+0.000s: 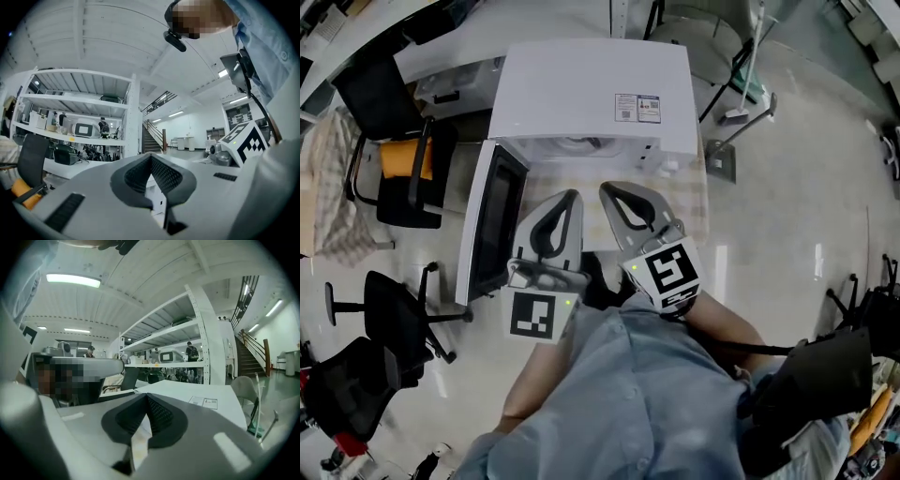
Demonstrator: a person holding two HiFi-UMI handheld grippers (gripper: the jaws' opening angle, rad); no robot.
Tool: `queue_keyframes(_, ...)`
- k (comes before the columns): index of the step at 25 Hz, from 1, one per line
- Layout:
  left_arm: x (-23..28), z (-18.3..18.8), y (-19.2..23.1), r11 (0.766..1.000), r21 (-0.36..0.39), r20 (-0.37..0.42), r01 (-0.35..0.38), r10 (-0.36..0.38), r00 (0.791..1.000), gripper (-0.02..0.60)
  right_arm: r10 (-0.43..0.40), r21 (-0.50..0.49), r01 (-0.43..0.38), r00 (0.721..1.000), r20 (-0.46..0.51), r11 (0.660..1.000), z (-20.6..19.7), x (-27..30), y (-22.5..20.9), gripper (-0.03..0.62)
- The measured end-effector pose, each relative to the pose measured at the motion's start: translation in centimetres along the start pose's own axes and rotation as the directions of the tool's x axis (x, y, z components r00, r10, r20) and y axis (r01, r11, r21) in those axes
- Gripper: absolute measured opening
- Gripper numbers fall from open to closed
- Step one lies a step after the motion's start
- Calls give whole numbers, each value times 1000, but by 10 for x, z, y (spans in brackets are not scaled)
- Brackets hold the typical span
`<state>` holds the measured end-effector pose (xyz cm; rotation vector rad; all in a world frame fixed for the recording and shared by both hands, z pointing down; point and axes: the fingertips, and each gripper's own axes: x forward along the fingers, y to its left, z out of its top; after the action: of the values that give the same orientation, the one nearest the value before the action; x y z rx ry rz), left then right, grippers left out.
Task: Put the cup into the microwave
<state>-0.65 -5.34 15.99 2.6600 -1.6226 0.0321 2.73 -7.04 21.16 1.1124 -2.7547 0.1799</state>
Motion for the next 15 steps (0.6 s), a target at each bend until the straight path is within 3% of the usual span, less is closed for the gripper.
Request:
queue_keyframes(6, -5, 7, -18, 998, 58, 7, -16, 15, 1000, 5, 3, -25, -1, 999, 42, 1000, 12, -17, -1, 0)
queue_keyframes(15, -7, 17, -14, 997, 69, 20, -44, 42, 999, 5, 27, -43, -24, 996, 82, 999, 24, -19, 2, 0)
